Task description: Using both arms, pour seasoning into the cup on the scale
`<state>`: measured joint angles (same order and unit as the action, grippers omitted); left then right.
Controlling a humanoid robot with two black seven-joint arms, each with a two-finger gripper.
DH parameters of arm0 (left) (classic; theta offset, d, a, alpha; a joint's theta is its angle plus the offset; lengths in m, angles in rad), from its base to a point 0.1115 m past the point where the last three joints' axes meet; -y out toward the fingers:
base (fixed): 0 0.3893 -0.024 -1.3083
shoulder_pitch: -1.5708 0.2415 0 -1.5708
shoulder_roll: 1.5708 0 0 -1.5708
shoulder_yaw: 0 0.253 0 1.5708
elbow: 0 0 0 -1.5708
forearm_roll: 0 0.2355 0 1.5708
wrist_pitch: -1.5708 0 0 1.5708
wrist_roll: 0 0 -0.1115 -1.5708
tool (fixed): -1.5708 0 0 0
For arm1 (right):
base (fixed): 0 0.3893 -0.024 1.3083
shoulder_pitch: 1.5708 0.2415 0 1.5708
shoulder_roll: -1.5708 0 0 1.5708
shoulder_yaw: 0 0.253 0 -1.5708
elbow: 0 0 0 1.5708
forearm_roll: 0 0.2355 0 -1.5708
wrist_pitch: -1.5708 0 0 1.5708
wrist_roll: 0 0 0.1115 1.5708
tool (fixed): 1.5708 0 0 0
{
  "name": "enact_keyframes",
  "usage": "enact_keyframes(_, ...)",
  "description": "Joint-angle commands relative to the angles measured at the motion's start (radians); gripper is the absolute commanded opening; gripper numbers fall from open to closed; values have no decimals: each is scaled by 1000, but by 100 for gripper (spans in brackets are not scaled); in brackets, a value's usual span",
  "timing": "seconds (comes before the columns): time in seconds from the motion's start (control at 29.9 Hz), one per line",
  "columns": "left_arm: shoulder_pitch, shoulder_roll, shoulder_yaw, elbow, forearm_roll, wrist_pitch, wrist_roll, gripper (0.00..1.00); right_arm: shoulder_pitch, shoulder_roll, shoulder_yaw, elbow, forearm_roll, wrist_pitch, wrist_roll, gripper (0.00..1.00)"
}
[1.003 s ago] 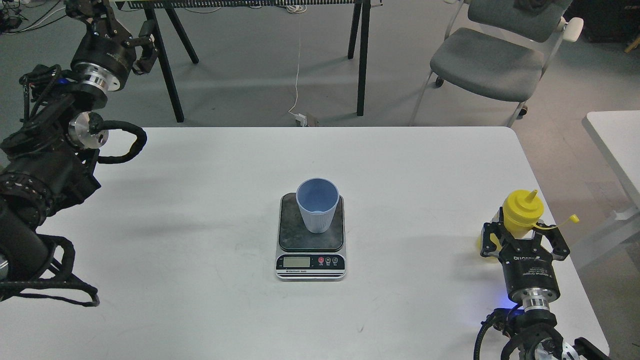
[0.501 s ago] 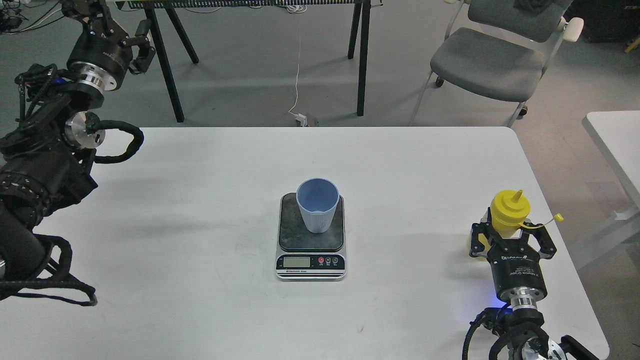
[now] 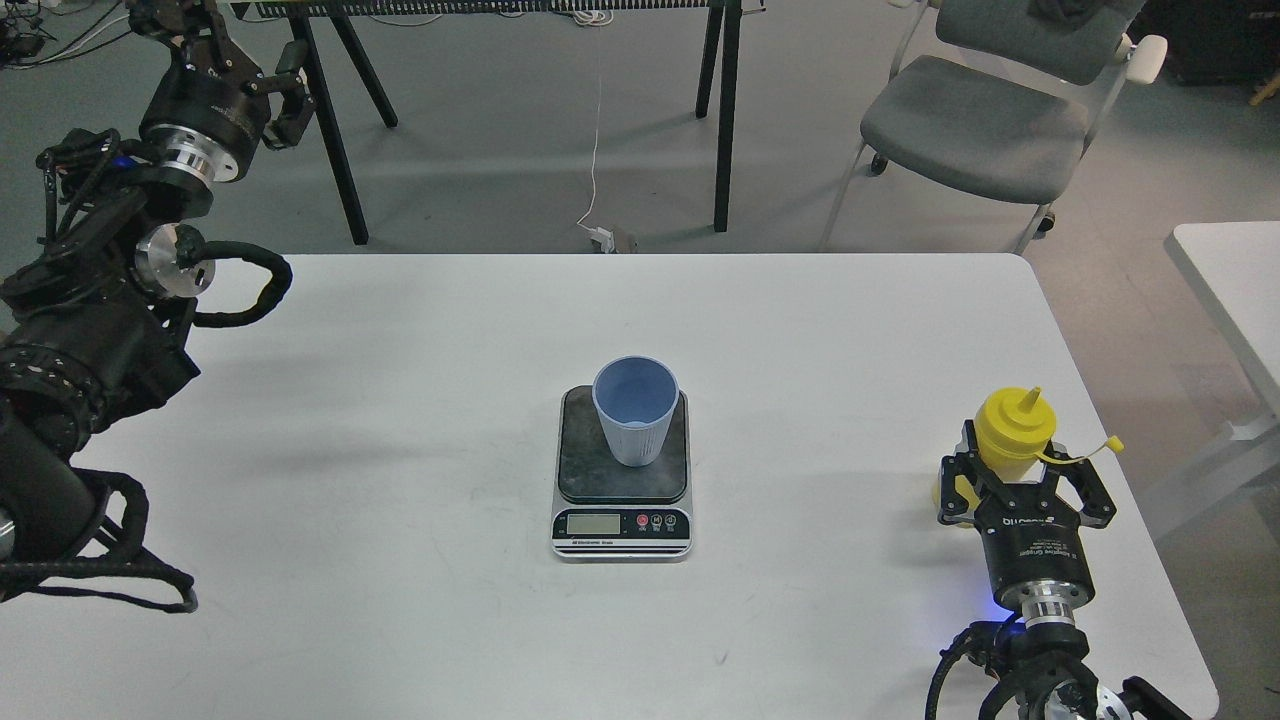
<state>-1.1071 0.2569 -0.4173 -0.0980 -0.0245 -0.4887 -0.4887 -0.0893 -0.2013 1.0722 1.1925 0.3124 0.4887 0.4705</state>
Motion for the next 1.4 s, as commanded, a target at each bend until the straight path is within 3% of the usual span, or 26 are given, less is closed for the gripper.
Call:
enact_keyframes(0.0, 0, -1, 0, 0, 0, 0, 0, 97, -1, 2, 2, 2, -12, 0, 2, 100)
enact_keyframes(0.64, -2, 1, 0, 0, 0, 0, 0, 97, -76, -7, 2, 15, -12, 0, -3, 100)
enact_keyframes(0.8, 0, -1, 0, 0, 0, 0, 0, 97, -142, -44, 2, 94, -13, 0, -4, 100)
enact_keyframes(1.04, 6, -1, 0, 0, 0, 0, 0, 97, -187, -159, 20, 125, -12, 0, -4, 100)
enact_keyframes(1.37, 10, -2, 0, 0, 0, 0, 0, 97, -190, -486, 21, 49, -30, 0, -4, 100)
